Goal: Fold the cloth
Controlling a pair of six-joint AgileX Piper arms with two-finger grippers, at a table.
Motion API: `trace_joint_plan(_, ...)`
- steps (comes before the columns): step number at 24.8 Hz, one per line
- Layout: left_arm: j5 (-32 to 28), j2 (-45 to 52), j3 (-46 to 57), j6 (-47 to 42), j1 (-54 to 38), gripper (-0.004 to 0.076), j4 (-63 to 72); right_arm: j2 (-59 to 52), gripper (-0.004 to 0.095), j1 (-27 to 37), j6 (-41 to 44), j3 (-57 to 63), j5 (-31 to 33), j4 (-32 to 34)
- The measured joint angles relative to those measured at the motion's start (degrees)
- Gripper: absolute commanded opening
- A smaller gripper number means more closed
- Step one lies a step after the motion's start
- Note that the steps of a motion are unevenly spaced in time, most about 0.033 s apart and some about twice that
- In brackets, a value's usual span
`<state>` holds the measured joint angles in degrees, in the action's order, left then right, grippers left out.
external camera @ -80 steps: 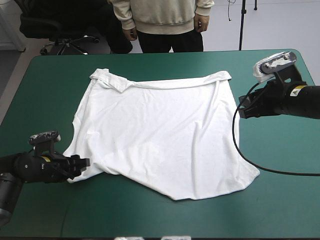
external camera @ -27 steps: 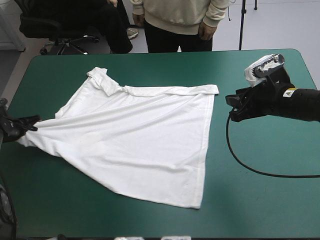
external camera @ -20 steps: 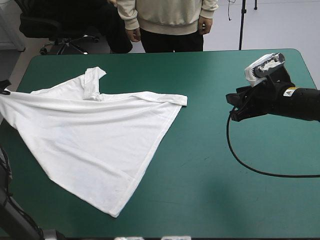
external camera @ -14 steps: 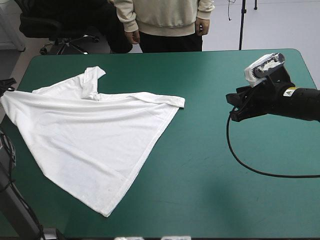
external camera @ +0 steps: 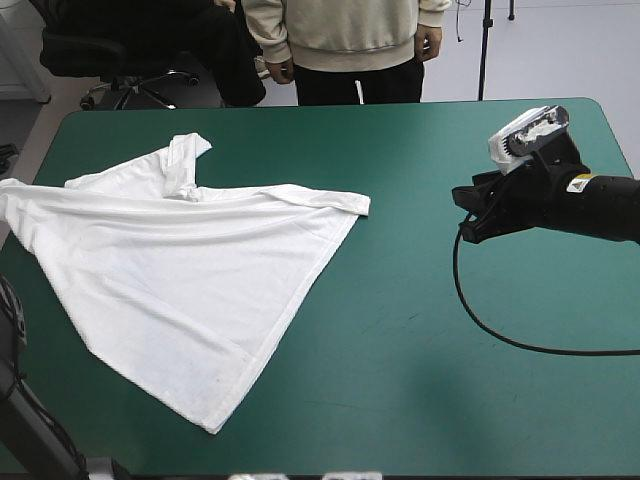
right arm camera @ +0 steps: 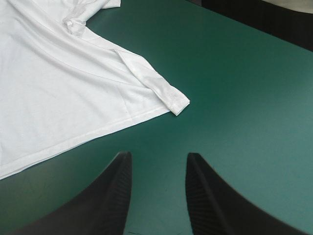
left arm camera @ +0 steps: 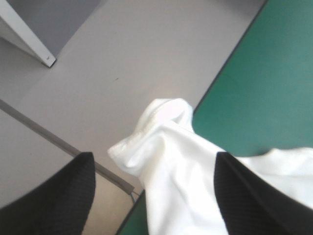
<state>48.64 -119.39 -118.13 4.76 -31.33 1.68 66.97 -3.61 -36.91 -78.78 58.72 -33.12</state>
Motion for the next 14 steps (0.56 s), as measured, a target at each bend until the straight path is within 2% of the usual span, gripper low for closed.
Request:
trace_joint_plan(6,7.57,12.22,3.14,8.60,0.42,0.0392,13.61,0.00,0.0347,0.00,-0.62,0.00,0.06,0.12)
trace_joint_plan(9,10.74,19.53,8.37,11.35,2.67,0.0383,17.49,0.00,0.0347,0.00,-0.83,0.00,0.37,0.26)
trace_joint_plan(13,11.02,36.53,27.87,13.94,8.73,0.0383,18.53,0.00,0.0347,0.00,-0.83,0.00,0.91,0.26)
trace_joint_plan(14,11.02,44.07,35.77,14.47,10.24,0.0384,18.72,-0.19,0.0347,0.00,-0.83,0.00,0.96,0.21)
